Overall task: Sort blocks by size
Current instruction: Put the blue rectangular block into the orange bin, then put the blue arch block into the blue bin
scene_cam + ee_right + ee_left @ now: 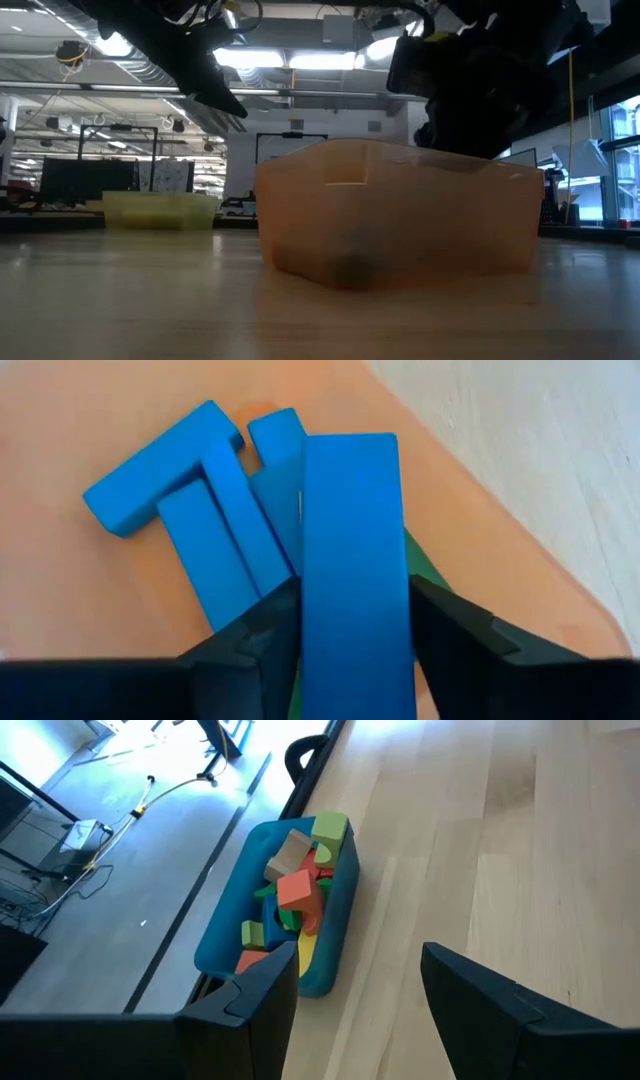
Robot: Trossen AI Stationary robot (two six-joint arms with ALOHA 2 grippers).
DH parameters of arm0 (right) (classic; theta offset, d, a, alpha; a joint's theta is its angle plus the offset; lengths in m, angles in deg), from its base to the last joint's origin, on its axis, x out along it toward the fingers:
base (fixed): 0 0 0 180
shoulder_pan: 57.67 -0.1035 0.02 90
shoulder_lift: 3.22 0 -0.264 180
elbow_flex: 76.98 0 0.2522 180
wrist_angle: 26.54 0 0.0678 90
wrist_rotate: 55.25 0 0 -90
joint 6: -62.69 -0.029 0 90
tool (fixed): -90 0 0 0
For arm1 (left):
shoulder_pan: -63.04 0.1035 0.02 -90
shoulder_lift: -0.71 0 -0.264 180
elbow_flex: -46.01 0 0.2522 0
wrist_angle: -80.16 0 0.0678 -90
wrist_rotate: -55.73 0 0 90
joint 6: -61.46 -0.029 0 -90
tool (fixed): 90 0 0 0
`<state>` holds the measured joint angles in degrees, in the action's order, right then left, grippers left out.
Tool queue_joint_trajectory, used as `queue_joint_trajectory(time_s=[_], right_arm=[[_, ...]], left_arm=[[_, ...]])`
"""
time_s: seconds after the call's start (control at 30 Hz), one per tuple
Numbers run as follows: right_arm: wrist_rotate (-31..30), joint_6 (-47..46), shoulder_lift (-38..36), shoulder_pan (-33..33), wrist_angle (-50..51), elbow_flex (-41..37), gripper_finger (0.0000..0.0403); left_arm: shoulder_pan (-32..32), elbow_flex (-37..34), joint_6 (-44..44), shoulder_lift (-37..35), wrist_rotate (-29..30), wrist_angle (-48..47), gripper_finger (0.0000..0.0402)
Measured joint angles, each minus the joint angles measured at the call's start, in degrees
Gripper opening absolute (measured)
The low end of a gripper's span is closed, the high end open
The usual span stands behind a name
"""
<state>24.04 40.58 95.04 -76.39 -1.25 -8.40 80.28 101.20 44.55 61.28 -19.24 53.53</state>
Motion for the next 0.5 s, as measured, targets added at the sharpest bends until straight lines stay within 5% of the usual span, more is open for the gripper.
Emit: queue_joint_trajectory(time_s=[0.23,0.5], right_arm=[[1.3,-0.3,-0.2,0.0,0.3,0.4,0.0235],[-0.7,0.1,-2.0,0.0,14.0,8.7,0.0254]], left_arm=[[0.0,0.0,0.0,0.0,0.0,0.0,0.0196],[0.0,0.0,0.2,0.0,0.0,-0.1,0.0196]])
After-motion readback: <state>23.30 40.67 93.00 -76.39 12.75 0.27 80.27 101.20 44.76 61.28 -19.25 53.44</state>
